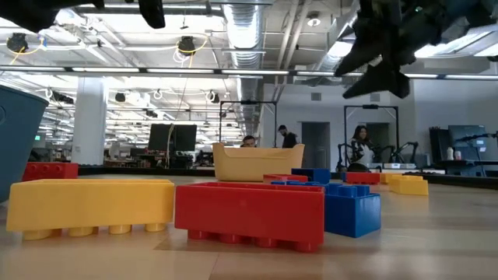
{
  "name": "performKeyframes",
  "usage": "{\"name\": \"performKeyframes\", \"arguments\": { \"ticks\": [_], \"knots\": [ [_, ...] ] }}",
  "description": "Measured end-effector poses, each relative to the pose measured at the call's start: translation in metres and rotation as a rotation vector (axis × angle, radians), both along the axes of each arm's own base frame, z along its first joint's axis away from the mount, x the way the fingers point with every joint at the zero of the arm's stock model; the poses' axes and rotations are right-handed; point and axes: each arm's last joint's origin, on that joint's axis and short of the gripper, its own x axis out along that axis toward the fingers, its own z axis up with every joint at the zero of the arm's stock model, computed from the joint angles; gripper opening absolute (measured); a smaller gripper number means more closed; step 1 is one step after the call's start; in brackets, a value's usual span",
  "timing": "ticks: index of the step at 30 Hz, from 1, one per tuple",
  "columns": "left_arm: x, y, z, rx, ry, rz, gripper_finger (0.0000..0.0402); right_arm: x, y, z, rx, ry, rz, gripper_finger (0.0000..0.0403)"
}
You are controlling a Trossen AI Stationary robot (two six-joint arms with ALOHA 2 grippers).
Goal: Sort & place blocks by color
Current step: Put the red game piece into the green bin
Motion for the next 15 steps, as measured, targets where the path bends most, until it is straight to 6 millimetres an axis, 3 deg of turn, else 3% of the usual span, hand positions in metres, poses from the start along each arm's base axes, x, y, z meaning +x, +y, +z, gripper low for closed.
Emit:
{"name": "performKeyframes", "arguments": {
  "ticks": [4,15],
  "knots": [
    [-0.001,-0.004,0.0,-0.006,0.002,-0.013,0.0066,0.0,0.0,-0.006,0.07,0.036,-0.056,0.0253],
    [-0.001,-0.005,-0.002,-0.024,0.027,-0.024,0.0066,-0.008,-0.004,-0.045,0.127,0.374,-0.202,0.0253]
  ]
}}
